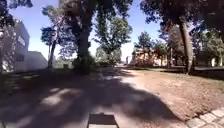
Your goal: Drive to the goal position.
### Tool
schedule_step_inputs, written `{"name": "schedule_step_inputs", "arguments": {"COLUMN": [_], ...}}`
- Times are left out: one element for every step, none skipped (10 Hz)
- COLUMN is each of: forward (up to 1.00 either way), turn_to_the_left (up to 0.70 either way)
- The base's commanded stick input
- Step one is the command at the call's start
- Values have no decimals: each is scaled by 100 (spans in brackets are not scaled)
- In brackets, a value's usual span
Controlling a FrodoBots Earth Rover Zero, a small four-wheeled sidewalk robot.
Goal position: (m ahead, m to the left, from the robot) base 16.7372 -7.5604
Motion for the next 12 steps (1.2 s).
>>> {"name": "schedule_step_inputs", "arguments": {"forward": [70,70,70,70,70,70,70,70,70,70,70,70], "turn_to_the_left": [0,0,0,0,0,0,0,0,0,0,0,0]}}
